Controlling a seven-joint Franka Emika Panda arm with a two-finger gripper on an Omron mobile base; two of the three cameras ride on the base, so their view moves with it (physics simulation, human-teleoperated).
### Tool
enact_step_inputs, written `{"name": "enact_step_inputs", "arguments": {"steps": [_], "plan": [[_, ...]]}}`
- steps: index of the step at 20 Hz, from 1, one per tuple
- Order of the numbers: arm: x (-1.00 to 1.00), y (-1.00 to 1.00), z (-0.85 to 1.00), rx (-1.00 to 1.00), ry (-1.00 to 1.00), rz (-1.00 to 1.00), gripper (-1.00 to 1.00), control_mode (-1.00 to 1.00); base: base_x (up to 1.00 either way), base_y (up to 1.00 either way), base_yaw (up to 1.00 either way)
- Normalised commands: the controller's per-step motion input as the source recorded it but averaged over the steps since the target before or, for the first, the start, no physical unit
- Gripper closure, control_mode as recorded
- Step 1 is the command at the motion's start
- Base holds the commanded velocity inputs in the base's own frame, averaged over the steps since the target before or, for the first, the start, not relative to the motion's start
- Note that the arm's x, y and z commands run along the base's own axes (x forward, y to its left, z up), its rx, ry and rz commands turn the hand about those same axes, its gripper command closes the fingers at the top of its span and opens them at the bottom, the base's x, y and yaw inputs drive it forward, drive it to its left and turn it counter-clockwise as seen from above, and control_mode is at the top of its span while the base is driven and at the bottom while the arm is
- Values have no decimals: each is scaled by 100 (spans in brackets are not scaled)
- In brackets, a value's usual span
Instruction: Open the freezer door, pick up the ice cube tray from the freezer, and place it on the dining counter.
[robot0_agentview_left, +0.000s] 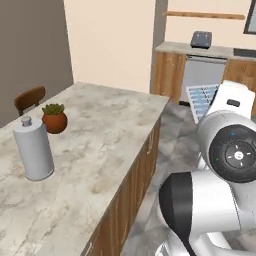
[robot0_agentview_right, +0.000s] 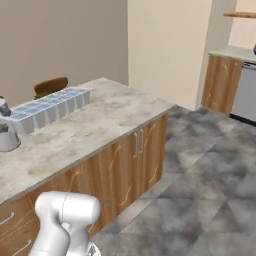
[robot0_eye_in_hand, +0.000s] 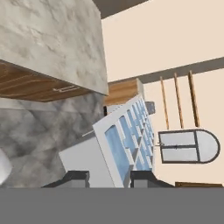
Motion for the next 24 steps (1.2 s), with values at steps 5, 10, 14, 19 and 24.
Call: {"name": "enact_step_inputs", "arguments": {"steps": [5, 10, 14, 19, 24], "plan": [[0, 0, 0, 0, 0, 0, 100, 100, -14, 73, 62], [0, 0, 0, 0, 0, 0, 100, 100, -21, 67, 63], [0, 0, 0, 0, 0, 0, 100, 100, -37, 45, 69], [0, 0, 0, 0, 0, 0, 100, 100, -46, 33, 73], [0, 0, 0, 0, 0, 0, 100, 100, -39, 33, 73]]}}
